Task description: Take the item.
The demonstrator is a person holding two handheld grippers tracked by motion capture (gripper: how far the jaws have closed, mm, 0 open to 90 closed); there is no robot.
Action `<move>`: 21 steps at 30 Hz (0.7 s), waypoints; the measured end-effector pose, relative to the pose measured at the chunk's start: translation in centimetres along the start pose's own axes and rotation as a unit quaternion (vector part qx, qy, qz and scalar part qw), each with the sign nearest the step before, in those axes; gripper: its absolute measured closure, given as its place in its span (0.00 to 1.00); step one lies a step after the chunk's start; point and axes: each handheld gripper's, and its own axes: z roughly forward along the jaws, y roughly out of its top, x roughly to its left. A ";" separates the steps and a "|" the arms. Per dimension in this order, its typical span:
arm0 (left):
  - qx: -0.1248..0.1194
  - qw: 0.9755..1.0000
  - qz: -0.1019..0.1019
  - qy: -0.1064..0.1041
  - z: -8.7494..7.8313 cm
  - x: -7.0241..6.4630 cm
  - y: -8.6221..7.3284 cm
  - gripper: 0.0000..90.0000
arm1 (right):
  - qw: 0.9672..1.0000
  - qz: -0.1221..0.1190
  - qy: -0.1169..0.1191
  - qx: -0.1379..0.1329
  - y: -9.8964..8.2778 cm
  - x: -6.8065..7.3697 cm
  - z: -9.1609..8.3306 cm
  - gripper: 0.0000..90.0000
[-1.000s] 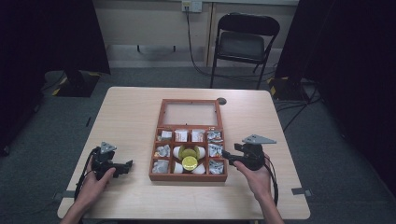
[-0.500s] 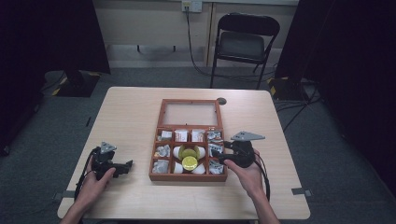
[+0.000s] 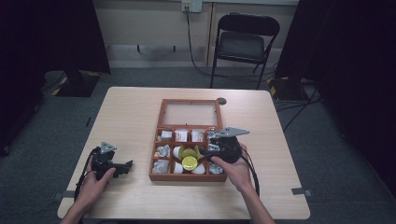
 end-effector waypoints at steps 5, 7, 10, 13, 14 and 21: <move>0.001 1.000 0.002 0.000 0.0 0.0 0.0 0.00 | 1.000 -0.007 0.010 0.009 0.1 0.7 1.1 0.39; 0.001 1.000 0.002 0.000 0.0 0.0 0.0 0.00 | 1.000 -0.010 0.012 0.008 0.1 0.9 1.4 0.39; 0.001 1.000 0.003 0.000 0.0 0.0 0.0 0.00 | 1.000 -0.017 0.018 0.008 0.2 1.3 1.8 0.39; 0.001 1.000 0.002 0.000 0.0 0.0 0.0 0.00 | 0.999 -0.009 0.039 0.015 0.1 1.7 2.7 0.41; 0.001 1.000 0.002 0.000 0.0 0.0 0.0 0.00 | 0.999 -0.009 0.039 0.015 0.1 1.7 2.7 0.41; 0.001 1.000 0.002 0.000 0.0 0.0 0.0 0.00 | 0.998 -0.018 0.050 0.035 -0.2 2.5 3.7 0.44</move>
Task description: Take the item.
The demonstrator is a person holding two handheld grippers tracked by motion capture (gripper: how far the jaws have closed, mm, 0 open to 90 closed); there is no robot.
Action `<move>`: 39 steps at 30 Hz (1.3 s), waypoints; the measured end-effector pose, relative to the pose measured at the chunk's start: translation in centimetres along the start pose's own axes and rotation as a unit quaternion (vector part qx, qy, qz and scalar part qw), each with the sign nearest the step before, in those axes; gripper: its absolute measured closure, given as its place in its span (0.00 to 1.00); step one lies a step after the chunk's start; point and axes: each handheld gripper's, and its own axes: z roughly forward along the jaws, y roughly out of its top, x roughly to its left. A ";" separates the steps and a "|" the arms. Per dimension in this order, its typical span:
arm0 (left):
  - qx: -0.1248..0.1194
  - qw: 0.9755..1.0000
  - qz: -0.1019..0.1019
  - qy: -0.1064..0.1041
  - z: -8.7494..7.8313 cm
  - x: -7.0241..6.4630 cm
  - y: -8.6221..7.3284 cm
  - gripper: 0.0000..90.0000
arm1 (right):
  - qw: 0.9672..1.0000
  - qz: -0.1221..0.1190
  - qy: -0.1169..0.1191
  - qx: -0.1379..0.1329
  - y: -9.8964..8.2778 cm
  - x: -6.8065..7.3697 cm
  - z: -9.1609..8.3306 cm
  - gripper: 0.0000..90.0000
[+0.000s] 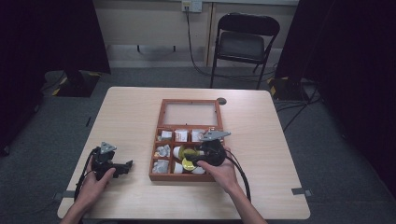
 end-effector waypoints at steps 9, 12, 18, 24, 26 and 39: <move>0.000 1.000 0.000 0.000 0.0 0.0 0.0 0.00 | 1.000 -0.003 -0.002 0.026 -0.9 0.3 1.0 0.44; 0.000 1.000 0.000 0.000 0.0 0.0 0.0 0.00 | 1.000 -0.007 -0.002 0.029 -0.9 0.4 1.2 0.44; 0.001 1.000 0.000 -0.001 0.0 0.0 0.0 0.00 | 0.999 -0.008 -0.003 0.040 -1.2 0.5 1.5 0.43; 0.001 1.000 0.000 -0.001 0.0 0.0 0.0 0.00 | 0.999 -0.012 0.002 0.048 -1.4 0.7 1.6 0.42; 0.001 1.000 0.000 -0.001 0.0 0.0 0.0 0.00 | 0.999 -0.011 0.002 0.050 -1.4 0.7 1.7 0.41; 0.001 1.000 0.001 -0.001 0.0 0.0 0.0 0.00 | 0.997 -0.014 0.000 0.079 -1.6 0.8 2.1 0.38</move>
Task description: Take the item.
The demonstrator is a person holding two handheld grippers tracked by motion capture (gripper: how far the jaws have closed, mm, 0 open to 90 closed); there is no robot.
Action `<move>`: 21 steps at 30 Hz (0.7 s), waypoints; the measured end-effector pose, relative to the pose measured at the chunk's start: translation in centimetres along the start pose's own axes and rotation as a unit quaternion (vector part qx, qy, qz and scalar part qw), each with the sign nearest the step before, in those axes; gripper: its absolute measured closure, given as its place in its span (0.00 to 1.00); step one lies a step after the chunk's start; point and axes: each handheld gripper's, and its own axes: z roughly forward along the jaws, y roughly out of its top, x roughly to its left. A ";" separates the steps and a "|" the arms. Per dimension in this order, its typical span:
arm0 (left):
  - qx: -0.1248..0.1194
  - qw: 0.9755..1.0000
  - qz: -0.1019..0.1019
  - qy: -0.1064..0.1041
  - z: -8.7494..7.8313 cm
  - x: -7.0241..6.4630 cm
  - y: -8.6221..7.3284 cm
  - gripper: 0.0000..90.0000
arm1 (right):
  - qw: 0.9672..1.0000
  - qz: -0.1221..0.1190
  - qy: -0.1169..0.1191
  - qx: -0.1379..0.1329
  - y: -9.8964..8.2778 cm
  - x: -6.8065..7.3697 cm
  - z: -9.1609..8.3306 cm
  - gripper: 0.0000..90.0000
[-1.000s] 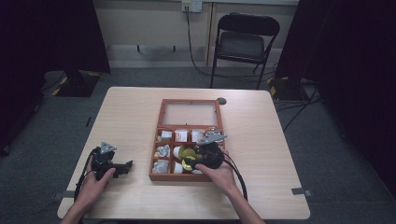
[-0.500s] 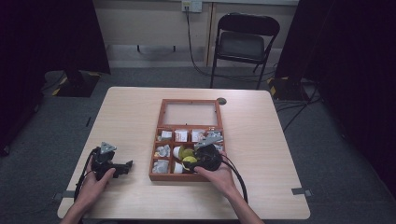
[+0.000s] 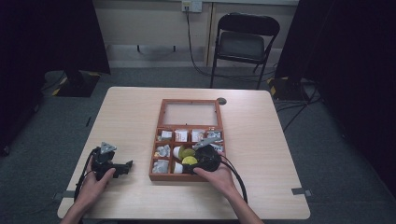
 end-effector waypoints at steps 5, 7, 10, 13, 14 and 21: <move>0.000 1.000 0.002 0.000 0.0 0.0 0.0 0.00 | 1.000 -0.005 -0.001 0.005 0.0 0.2 0.1 0.37; 0.001 1.000 0.002 0.000 0.0 0.0 0.0 0.00 | 1.000 -0.006 -0.001 0.007 0.0 0.2 0.1 0.37; 0.001 1.000 0.001 0.000 0.0 0.0 0.0 0.00 | 1.000 -0.011 0.001 0.015 0.0 0.3 0.2 0.37; 0.000 1.000 0.002 0.000 0.0 0.0 0.0 0.00 | 1.000 -0.009 0.005 0.021 0.0 0.3 0.4 0.38; 0.000 1.000 0.002 0.000 0.0 0.0 0.0 0.00 | 1.000 -0.007 0.006 0.026 0.0 0.4 0.4 0.38; 0.001 1.000 0.001 -0.001 0.0 0.0 0.0 0.00 | 0.999 0.013 0.013 0.035 -0.3 -0.1 0.8 0.42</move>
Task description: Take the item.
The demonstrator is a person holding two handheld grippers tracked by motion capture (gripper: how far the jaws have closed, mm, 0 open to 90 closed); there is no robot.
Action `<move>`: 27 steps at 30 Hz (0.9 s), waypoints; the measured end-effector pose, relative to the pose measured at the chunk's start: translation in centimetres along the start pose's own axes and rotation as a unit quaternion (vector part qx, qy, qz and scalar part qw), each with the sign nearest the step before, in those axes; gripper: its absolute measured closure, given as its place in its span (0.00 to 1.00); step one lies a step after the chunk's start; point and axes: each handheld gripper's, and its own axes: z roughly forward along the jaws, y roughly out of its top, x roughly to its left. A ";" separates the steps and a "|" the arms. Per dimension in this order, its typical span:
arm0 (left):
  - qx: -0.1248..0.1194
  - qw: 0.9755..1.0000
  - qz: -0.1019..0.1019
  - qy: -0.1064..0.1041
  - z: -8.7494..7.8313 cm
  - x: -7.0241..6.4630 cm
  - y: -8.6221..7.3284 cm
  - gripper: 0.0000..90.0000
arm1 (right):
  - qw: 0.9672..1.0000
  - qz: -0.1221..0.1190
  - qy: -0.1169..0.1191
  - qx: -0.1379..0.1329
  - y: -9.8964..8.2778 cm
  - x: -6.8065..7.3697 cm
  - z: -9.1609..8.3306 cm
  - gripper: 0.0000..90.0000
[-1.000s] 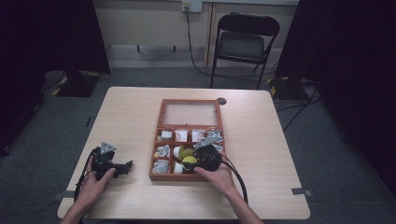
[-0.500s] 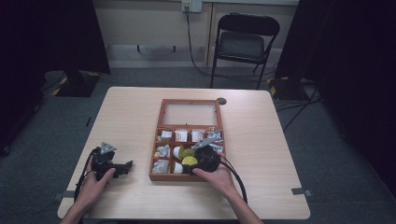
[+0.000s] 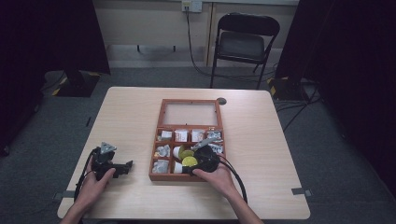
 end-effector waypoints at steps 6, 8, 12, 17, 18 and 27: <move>0.000 1.000 0.000 0.000 0.0 0.0 0.0 0.00 | 1.000 0.000 -0.003 0.004 0.1 0.0 0.0 0.42; 0.000 1.000 0.000 0.000 0.0 0.0 0.0 0.00 | 1.000 -0.002 -0.008 0.005 0.1 0.1 0.0 0.42; 0.000 1.000 0.000 0.000 0.0 0.0 0.0 0.00 | 0.999 -0.023 -0.031 0.021 0.1 0.5 0.3 0.44; 0.000 1.000 0.000 0.000 0.0 0.0 0.0 0.00 | 0.999 -0.020 -0.034 0.016 0.1 0.5 0.3 0.44; 0.000 1.000 0.000 0.000 0.0 0.0 0.0 0.00 | 0.999 -0.020 -0.036 0.015 0.0 0.6 0.3 0.44; 0.000 1.000 0.000 0.000 0.0 0.0 0.0 0.00 | 1.000 -0.019 -0.024 0.007 0.0 0.5 0.1 0.45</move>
